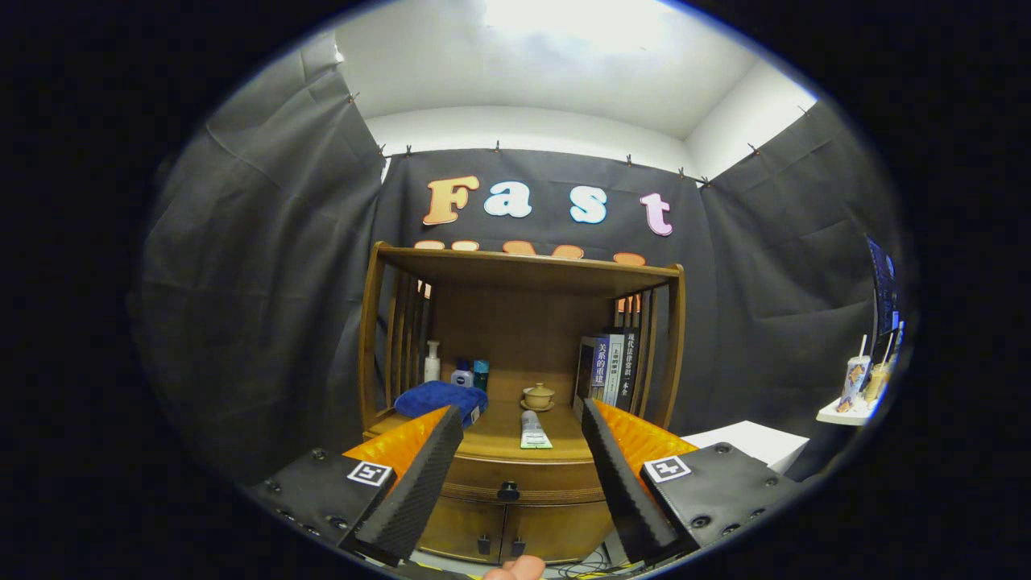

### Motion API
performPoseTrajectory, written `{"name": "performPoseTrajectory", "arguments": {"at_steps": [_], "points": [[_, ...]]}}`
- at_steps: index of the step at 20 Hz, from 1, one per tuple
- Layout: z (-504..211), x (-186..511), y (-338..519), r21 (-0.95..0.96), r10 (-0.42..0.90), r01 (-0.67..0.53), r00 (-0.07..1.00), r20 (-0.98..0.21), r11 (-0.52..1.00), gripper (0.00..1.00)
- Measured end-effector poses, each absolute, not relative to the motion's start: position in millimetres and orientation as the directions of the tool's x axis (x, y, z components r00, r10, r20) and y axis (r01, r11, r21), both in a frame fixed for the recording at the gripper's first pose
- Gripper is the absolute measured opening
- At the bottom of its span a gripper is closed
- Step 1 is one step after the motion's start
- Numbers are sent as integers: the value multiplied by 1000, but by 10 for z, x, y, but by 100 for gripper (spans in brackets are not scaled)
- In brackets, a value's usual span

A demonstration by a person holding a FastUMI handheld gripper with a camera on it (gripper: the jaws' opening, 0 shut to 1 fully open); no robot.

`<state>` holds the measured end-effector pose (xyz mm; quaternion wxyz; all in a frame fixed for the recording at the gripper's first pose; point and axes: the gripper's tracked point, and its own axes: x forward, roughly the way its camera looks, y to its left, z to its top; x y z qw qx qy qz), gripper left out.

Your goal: Pull open the drawer, take out the items inside it, and place them on the countertop above the cabinet.

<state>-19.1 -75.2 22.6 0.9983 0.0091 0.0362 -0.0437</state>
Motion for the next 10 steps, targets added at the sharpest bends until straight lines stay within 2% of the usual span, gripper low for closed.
{"name": "performPoseTrajectory", "arguments": {"at_steps": [10], "points": [[309, -215, -701, 4, -81, 82, 995, -58, 997, 98]]}}
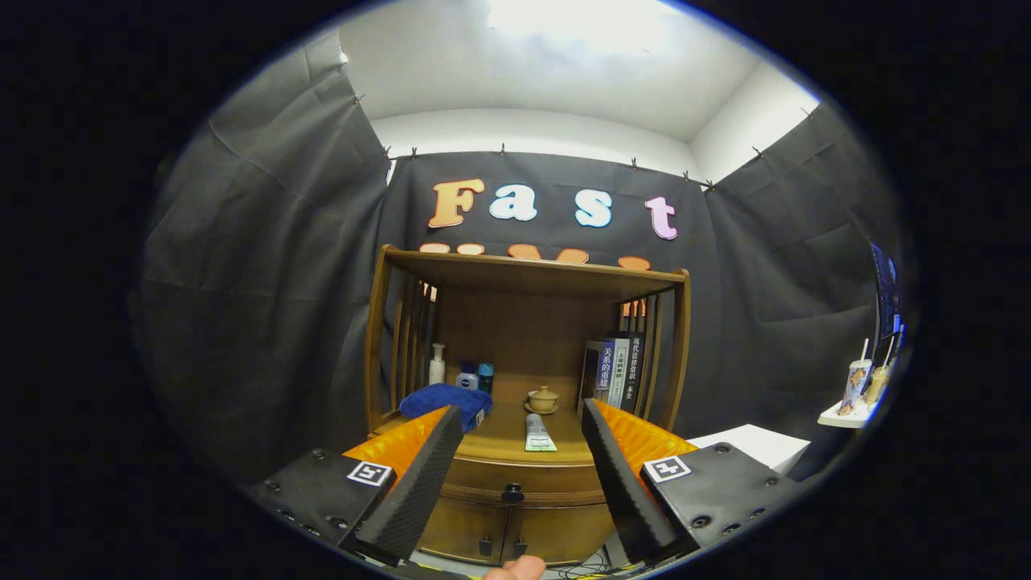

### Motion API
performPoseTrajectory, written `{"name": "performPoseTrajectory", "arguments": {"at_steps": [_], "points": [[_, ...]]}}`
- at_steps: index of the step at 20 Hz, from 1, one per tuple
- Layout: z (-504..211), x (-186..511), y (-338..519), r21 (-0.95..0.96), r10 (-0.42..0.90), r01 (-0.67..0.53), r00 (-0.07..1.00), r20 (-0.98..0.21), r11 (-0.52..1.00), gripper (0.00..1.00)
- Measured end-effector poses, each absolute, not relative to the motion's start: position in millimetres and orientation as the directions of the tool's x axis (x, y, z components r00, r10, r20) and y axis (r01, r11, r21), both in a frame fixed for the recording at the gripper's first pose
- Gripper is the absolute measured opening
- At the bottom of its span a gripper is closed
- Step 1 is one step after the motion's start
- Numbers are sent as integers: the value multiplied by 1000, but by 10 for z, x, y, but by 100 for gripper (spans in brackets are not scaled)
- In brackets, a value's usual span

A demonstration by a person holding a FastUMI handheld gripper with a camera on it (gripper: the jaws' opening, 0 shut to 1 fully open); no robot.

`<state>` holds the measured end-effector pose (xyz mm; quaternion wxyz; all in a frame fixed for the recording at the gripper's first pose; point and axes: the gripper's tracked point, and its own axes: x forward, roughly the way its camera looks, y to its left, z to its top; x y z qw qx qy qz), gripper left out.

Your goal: Pull open the drawer, take out the items inside it, and place them on the countertop above the cabinet.

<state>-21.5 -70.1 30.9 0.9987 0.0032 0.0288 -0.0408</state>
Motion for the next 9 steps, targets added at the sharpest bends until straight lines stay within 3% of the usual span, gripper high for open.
{"name": "performPoseTrajectory", "arguments": {"at_steps": [9], "points": [[350, -209, -621, -9, -71, 71, 996, -55, 997, 98]]}}
